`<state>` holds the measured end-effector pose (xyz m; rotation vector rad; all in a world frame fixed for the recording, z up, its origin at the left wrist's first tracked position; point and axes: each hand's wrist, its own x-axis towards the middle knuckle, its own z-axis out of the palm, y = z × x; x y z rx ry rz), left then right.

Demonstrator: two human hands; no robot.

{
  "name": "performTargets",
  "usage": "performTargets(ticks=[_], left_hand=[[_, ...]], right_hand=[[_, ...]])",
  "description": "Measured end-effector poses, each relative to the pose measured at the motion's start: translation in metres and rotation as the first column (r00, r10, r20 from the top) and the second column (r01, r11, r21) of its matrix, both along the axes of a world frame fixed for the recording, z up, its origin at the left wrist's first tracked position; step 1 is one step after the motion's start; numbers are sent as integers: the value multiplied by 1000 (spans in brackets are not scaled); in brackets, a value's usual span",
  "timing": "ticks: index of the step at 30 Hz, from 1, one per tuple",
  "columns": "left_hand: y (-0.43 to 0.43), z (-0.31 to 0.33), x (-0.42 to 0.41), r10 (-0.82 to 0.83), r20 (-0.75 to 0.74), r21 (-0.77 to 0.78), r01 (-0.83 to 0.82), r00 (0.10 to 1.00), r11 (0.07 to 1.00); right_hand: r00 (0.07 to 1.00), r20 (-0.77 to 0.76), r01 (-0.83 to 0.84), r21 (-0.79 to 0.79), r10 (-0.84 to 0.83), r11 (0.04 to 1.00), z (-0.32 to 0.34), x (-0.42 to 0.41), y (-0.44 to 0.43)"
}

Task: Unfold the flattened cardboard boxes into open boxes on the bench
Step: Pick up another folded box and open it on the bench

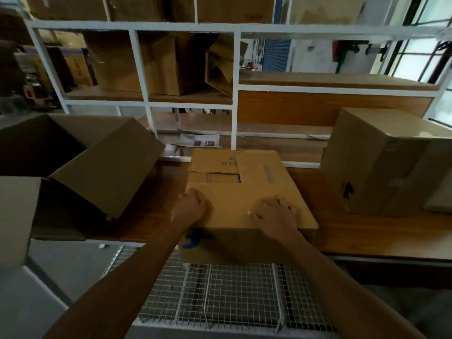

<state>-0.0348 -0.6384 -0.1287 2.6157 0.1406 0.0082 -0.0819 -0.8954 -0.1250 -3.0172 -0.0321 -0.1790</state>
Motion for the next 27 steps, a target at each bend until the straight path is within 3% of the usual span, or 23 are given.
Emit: performTargets(ticks=[3,9,12,17,23,27], left_hand=[[3,-1,17,-9,27,45,8,1000,999],[12,3,59,-88,142,328,37,986,944],[-1,5,85,-218,117,401,154,969,903],[-48,-4,134,-300,59,363,260,952,895],[-77,-7,161,-371,164,345,300,914,889],[-78,-7,164,-322,178,304,259,930,917]], right_hand=[[999,-21,37,12,-37,999,-13,15,-7],[989,-54,-142,-69,138,988,7,76,-29],[993,-112,-28,49,33,998,0,106,-47],[989,-85,134,110,-125,985,-3,139,-36],[984,-46,176,52,-173,983,-11,162,-33],[986,-14,167,91,-167,982,-9,162,-33]])
